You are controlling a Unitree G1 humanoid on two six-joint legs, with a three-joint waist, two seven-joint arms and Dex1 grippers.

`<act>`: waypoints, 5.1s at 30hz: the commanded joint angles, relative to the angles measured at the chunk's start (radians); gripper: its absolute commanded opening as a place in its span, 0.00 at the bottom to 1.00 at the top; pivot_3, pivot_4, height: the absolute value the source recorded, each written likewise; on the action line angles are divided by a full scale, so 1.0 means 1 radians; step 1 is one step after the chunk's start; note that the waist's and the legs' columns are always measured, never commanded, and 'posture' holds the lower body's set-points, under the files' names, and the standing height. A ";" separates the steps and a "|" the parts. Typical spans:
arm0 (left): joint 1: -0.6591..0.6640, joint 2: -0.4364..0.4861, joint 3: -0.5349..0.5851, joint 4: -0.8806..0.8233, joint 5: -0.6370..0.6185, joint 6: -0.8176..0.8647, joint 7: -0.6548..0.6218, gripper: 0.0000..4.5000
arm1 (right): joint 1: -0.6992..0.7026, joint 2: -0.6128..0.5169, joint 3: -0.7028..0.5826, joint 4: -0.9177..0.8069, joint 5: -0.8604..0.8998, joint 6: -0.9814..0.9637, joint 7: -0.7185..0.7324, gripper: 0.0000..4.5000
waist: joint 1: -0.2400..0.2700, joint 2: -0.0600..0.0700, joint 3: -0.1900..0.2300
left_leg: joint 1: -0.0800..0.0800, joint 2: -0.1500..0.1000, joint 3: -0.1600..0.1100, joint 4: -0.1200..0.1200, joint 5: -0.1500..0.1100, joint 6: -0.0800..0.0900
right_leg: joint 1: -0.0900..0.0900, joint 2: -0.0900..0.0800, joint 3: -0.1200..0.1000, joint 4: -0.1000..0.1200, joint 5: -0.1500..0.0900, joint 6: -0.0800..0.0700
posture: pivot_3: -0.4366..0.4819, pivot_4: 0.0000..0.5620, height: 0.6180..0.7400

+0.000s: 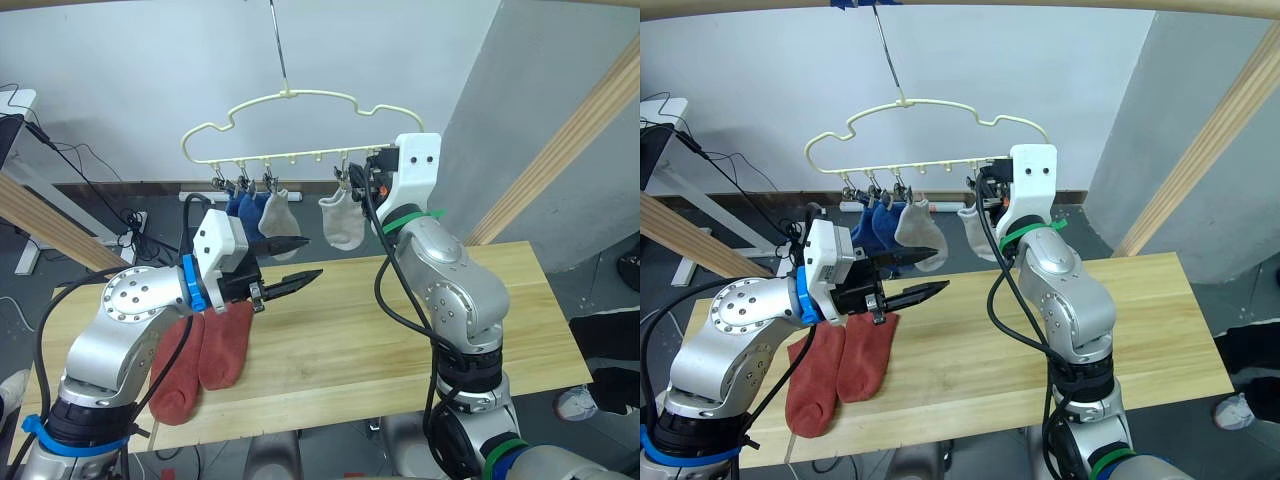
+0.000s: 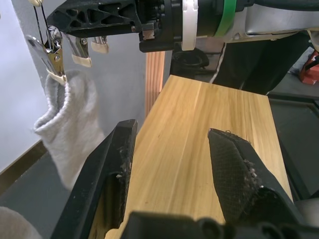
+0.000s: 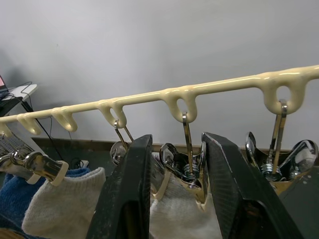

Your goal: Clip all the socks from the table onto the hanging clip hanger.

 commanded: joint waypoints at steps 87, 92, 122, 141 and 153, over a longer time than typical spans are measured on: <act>0.326 -0.454 0.114 0.241 0.305 0.168 0.778 0.99 | 0.067 0.070 0.104 0.058 -0.052 -0.273 -0.066 0.00 | -0.001 -0.002 -0.020 | 0.001 0.000 0.000 0.000 0.004 0.006 | 0.001 0.001 0.001 -0.001 0.005 0.000 | 0.34 0.47 1.00; 0.356 -0.464 0.101 0.224 0.313 0.237 0.800 0.99 | 0.069 0.071 0.106 0.055 -0.052 -0.266 -0.065 0.00 | -0.001 -0.002 -0.020 | 0.001 0.000 0.000 0.000 0.004 0.006 | 0.001 0.001 0.001 -0.001 0.004 0.001 | 0.34 0.48 1.00; 0.300 -0.461 0.083 0.212 0.335 0.331 0.794 0.30 | 0.080 0.072 0.103 0.054 -0.032 -0.257 -0.065 0.00 | -0.002 -0.002 -0.020 | 0.001 0.000 0.000 0.000 0.004 0.006 | 0.001 0.001 0.001 -0.002 0.003 0.004 | 0.33 0.45 1.00; 0.121 -0.397 -0.215 0.195 0.379 -0.261 0.399 0.01 | 0.071 0.069 0.089 0.022 -0.028 -0.233 -0.071 0.00 | -0.011 -0.002 -0.020 | 0.000 0.000 0.003 -0.002 0.004 0.006 | 0.000 0.001 0.003 -0.004 0.003 0.002 | 0.30 0.46 1.00; 0.053 -0.498 -0.190 0.308 0.356 -0.266 0.442 0.01 | 0.073 0.070 0.089 0.015 -0.031 -0.225 -0.073 0.00 | -0.021 -0.002 -0.020 | 0.000 0.000 0.002 -0.002 0.004 0.006 | 0.000 0.001 0.003 -0.003 0.002 0.004 | 0.28 0.45 1.00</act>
